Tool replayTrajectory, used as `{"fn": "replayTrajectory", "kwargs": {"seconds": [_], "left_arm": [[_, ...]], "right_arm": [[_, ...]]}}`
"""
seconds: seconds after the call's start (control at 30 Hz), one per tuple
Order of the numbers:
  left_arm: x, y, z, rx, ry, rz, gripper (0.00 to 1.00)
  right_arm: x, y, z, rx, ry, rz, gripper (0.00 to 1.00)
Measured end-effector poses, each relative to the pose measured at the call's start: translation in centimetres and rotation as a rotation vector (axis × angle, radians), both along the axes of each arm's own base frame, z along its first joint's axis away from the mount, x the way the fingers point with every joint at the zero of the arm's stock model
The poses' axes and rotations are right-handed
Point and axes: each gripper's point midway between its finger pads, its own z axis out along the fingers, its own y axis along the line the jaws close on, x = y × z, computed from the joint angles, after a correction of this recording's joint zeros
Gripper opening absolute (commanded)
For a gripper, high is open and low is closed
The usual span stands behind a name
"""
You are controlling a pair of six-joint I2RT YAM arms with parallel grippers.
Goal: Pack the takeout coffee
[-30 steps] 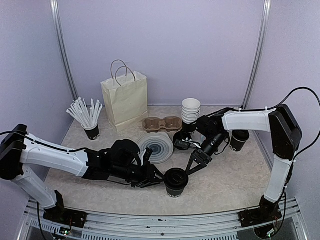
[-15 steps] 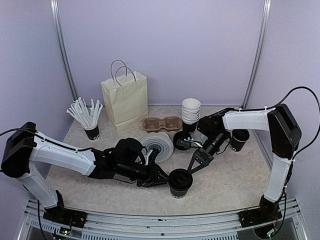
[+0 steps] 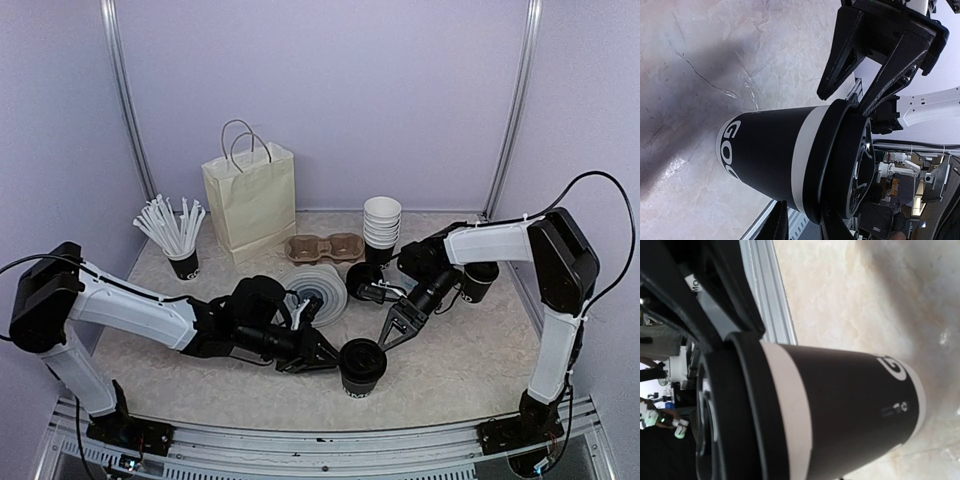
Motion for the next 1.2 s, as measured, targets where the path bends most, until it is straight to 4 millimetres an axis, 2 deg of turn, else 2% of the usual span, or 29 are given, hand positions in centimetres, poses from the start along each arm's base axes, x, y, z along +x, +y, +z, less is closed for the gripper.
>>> {"fn": "replayTrajectory", "kwargs": {"seconds": [0.17,0.4,0.57,0.73,0.83,0.9,0.97,1.03,1.07,1.13,1.2], "left_arm": [[0.4,-0.9,0.8,0.081,-0.060,-0.015,0.26],[0.8,-1.2,1.6,0.251,-0.187,-0.010,0.32],[2.0,-0.9,1.9,0.307,-0.275,0.018,0.39],[2.7,-0.7,2.3,0.340,-0.330,0.020,0.49],[3.1,-1.1,3.3,0.336,-0.360,0.014,0.56],[3.4,-1.5,4.4,0.321,-0.384,0.013,0.63],[3.9,-1.7,5.4,0.314,-0.416,0.025,0.69],[4.7,-1.3,6.6,0.312,-0.456,0.051,0.82],[5.1,-0.9,7.3,0.310,-0.478,0.064,0.96],[6.6,0.1,9.2,0.294,-0.527,0.103,0.99],[9.6,2.1,11.8,0.269,-0.562,0.192,0.99]], "right_arm": [[-0.2,-0.3,0.2,-0.017,0.018,0.000,0.31],[0.2,-1.2,0.5,-0.052,-0.072,0.019,0.39],[1.6,-1.3,0.8,-0.037,-0.161,0.008,0.42],[3.0,-1.5,1.8,-0.002,-0.242,-0.005,0.50],[3.5,-1.5,3.2,0.035,-0.309,0.003,0.58],[3.6,-1.6,4.6,0.075,-0.377,0.017,0.68],[3.6,-1.7,6.2,0.121,-0.464,0.039,0.81],[3.6,-1.9,7.8,0.158,-0.562,0.060,0.99],[3.6,-1.9,8.8,0.184,-0.633,0.075,0.99],[3.7,-1.9,10.5,0.221,-0.747,0.096,1.00],[3.7,-1.9,12.1,0.257,-0.851,0.115,1.00]]}}
